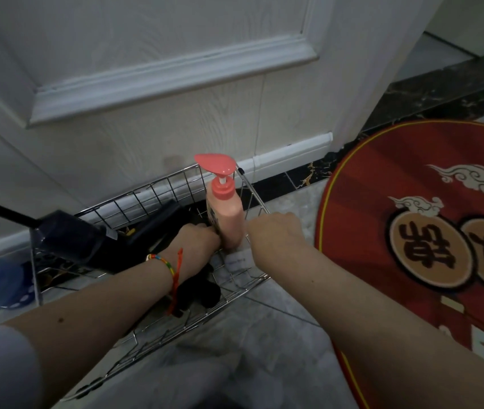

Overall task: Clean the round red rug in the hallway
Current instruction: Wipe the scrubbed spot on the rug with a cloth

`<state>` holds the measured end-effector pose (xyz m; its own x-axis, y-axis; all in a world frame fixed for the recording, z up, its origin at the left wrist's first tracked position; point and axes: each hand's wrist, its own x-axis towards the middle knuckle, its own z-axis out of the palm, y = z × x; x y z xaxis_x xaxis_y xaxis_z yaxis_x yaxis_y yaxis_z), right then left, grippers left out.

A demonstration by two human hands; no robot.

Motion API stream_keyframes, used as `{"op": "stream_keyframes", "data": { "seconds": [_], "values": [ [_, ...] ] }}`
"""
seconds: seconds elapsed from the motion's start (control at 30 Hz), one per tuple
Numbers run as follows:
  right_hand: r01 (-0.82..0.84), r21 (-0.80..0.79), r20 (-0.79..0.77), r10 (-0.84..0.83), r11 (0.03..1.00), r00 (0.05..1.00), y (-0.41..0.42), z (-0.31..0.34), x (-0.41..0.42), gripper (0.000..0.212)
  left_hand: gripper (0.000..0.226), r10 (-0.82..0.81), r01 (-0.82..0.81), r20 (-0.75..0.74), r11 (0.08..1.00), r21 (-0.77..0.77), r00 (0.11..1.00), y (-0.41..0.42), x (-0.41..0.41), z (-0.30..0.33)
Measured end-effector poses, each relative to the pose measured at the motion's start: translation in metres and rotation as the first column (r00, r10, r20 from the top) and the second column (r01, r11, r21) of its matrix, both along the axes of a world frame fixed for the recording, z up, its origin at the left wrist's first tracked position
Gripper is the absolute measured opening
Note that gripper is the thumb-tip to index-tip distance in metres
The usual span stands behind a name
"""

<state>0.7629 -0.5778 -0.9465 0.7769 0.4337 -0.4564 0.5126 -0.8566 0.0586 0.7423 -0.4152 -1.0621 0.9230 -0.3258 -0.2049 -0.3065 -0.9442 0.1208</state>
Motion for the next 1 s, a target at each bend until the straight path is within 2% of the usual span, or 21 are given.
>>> {"op": "stream_keyframes", "data": {
  "seconds": [0.03,0.1,0.13,0.23,0.33,0.47,0.53,0.63,0.77,0.9,1.0],
  "values": [
    [-0.005,0.005,0.013,0.005,1.0,1.0,-0.001,0.0,0.001,0.029,0.012,-0.009,0.009,-0.01,1.0,-0.018,1.0,0.002,0.0,0.0],
    [-0.003,0.029,0.026,0.002,1.0,1.0,-0.004,0.001,0.003,0.031,0.035,0.034,-0.039,-0.057,0.996,-0.084,0.998,0.002,-0.001,0.011],
    [0.002,0.057,0.025,-0.004,0.998,1.0,-0.006,0.0,0.004,0.031,0.038,0.076,-0.086,-0.084,0.989,-0.117,0.994,0.001,-0.003,0.02],
    [0.06,0.208,-0.017,-0.058,0.976,0.998,-0.009,-0.006,0.005,0.027,0.015,0.121,-0.144,-0.176,0.982,-0.124,0.977,0.001,-0.001,0.042],
    [0.176,0.38,-0.103,-0.148,0.908,0.984,-0.01,-0.013,0.002,0.018,0.014,0.096,-0.144,-0.295,0.979,-0.147,0.951,-0.003,0.009,0.073],
    [0.269,0.512,-0.223,-0.176,0.816,0.959,-0.015,-0.018,0.0,0.014,0.016,0.009,-0.073,-0.314,0.978,-0.194,0.949,-0.014,0.015,0.111],
    [0.297,0.562,-0.276,-0.164,0.772,0.947,-0.022,-0.015,0.0,0.023,0.015,0.0,-0.056,-0.281,0.98,-0.193,0.96,-0.021,0.015,0.126],
    [0.333,0.621,-0.374,-0.104,0.709,0.921,-0.035,-0.003,-0.001,0.034,0.03,-0.016,-0.048,-0.228,0.962,-0.27,0.973,-0.032,0.014,0.152],
    [0.476,0.698,-0.494,-0.122,0.535,0.861,-0.05,0.017,-0.007,0.022,0.015,-0.03,-0.022,-0.138,0.932,-0.361,0.99,-0.056,0.016,0.185],
    [0.506,0.771,-0.449,-0.234,0.387,0.863,-0.069,0.032,-0.002,0.018,0.008,-0.024,0.025,0.007,0.886,-0.462,1.0,-0.085,0.023,0.21],
    [0.502,0.831,-0.422,-0.315,0.24,0.85,-0.092,0.041,0.003,0.014,0.005,0.007,0.056,0.115,0.842,-0.536,0.993,-0.113,0.028,0.216]
  ]
}}
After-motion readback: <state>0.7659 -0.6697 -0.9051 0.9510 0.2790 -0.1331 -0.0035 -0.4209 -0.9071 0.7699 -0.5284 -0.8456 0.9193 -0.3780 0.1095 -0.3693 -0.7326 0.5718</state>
